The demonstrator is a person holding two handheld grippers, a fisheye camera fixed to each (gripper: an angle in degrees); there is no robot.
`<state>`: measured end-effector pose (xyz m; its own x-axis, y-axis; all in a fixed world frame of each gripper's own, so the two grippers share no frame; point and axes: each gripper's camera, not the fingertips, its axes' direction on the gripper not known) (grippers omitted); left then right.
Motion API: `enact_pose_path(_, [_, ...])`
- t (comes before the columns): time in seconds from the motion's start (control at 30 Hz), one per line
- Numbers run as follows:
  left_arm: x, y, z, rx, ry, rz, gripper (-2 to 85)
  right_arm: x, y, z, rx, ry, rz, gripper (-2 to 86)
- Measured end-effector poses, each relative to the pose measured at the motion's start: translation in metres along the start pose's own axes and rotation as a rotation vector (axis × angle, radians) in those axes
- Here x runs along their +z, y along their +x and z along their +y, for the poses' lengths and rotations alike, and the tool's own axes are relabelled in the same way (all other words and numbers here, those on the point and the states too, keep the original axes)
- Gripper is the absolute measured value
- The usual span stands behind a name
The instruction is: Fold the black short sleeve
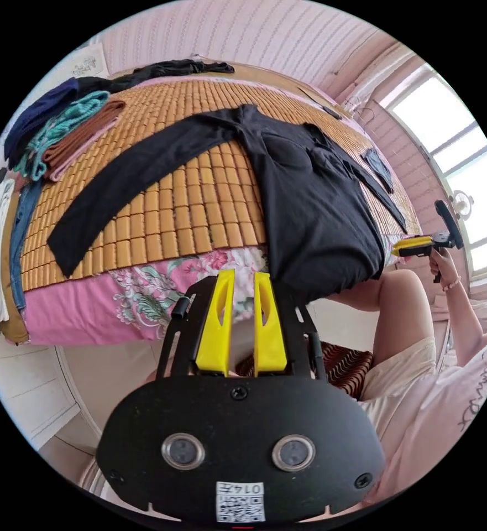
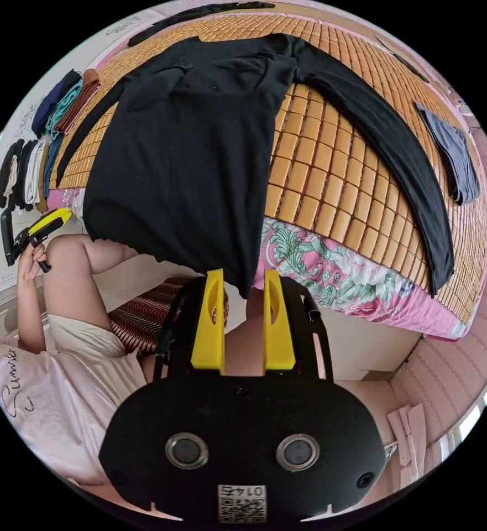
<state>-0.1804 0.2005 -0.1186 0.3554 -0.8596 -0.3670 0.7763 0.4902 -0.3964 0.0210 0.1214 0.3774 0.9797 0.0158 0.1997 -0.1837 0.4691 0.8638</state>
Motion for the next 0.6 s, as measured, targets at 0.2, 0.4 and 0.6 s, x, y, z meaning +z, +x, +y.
enact_pose_path(0.2, [-0.1,-0.124,0.055,-0.357,0.753,-0.033,6.6,-0.046,-0.109,-0.059,-0.249,0.208,-0.018,11.0])
enact_pose_path(0.4, [-0.081,-0.209,0.115,-0.694,0.833,-0.147,7.8,-0.056,-0.285,-0.168,-0.607,0.204,-0.135,12.0])
enact_pose_path(0.6, [-0.088,-0.244,0.108,-0.672,0.636,-0.389,8.0,-0.03,-0.486,-0.236,-0.956,0.151,-0.082,11.9])
